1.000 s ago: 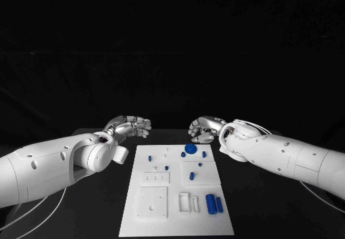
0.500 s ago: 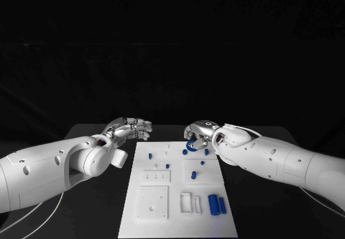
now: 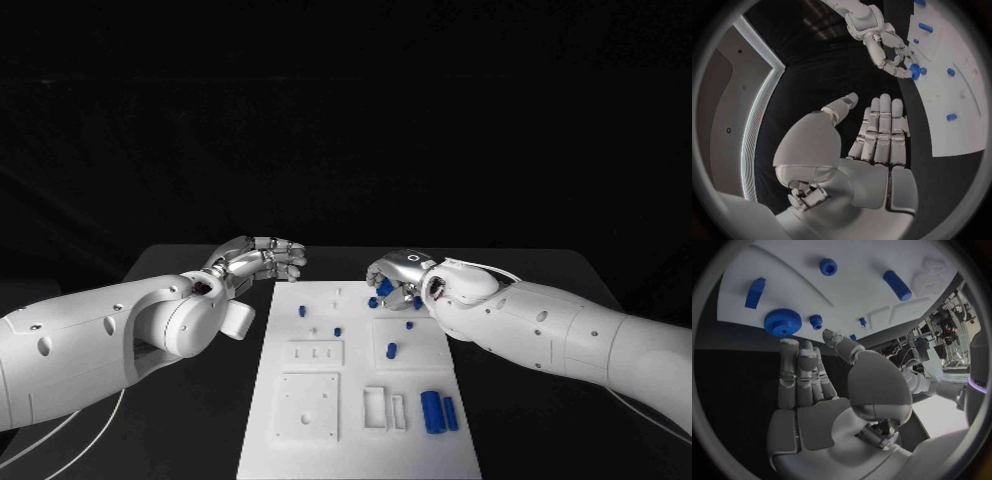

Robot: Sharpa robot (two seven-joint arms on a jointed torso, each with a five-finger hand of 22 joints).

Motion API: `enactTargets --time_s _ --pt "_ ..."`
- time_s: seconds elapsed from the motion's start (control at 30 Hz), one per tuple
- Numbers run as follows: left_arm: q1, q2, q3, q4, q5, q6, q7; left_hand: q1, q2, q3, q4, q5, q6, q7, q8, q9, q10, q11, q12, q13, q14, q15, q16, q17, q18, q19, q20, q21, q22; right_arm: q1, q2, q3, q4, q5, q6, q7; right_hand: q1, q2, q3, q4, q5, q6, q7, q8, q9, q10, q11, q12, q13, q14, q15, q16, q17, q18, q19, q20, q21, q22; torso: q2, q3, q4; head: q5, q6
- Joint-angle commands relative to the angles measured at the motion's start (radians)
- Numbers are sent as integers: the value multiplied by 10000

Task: Assemble the parts on the task board

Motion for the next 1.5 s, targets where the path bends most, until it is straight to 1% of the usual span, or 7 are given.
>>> enactTargets --time_s 0.03,0.1,0.13,0.17,0.53,0.8,1.5 --pt "28 16 12 14 -86 118 103 -105 -19 22 -67 -131 37 33 -46 22 -82 -14 -77 17 -59 22 42 13 82 -55 4 45 220 -20 7 -1 14 -431 69 -101 -2 -86 14 31 -63 26 -46 -22 -11 11 -6 10 -15 -14 57 61 -19 530 572 -490 -55 -19 76 5 -14 11 28" --pt "28 24 12 7 -87 118 99 -115 -22 25 -72 -155 39 32 -51 26 -82 -14 -84 19 -58 21 42 14 82 -58 4 50 219 -38 27 -4 -15 -470 66 -117 -4 -97 9 30 -78 31 -47 -22 -11 19 -7 10 -21 -16 57 69 -31 530 575 -487 -60 -21 109 1 -8 -2 47" --pt "28 27 12 6 -87 119 96 -117 -23 26 -74 -160 39 32 -52 27 -83 -13 -86 19 -58 21 42 14 83 -59 4 52 219 -50 40 -6 -31 -509 72 -134 -5 -99 7 30 -85 32 -47 -23 -12 20 -7 9 -24 -17 57 73 -36 530 577 -486 -62 -22 159 -11 61 -64 81" --pt "28 28 12 6 -87 121 95 -119 -25 28 -77 -167 39 32 -54 28 -85 -13 -89 19 -58 21 43 15 83 -60 4 54 219 -59 50 -8 -44 -532 89 -148 -6 -100 7 31 -89 33 -47 -24 -12 21 -7 8 -26 -17 57 75 -39 530 578 -485 -63 -23 180 -13 71 -95 103" --pt "28 56 12 18 -94 134 87 -137 -38 31 -87 -199 43 28 -61 35 -95 -12 -106 19 -60 22 42 16 84 -64 4 63 218 -135 177 -12 -112 -765 50 -364 -17 -106 6 39 -111 42 -53 -27 -16 1 1 -10 -52 -18 65 94 -65 530 590 -472 -72 -28 267 -8 62 -70 107" --pt "28 69 12 5 -104 141 79 -142 -41 33 -91 -208 44 25 -63 37 -99 -14 -112 19 -61 22 42 16 84 -67 5 65 218 -183 216 -16 -167 -890 147 -412 21 -83 74 42 -131 124 -68 -3 -9 107 -5 29 -67 -19 60 133 -124 530 605 -447 -91 -35 308 -29 19 -29 76" --pt "29 26 12 12 -149 148 59 -155 -50 46 -107 -228 50 16 -73 47 -101 -22 -128 23 -65 23 40 18 85 -76 5 76 216 -194 243 -18 -127 -1071 213 -432 -49 -29 357 61 -332 522 -104 79 15 660 -148 130 -52 -48 -76 303 -420 530 654 -385 -114 13 388 -36 -24 25 113"
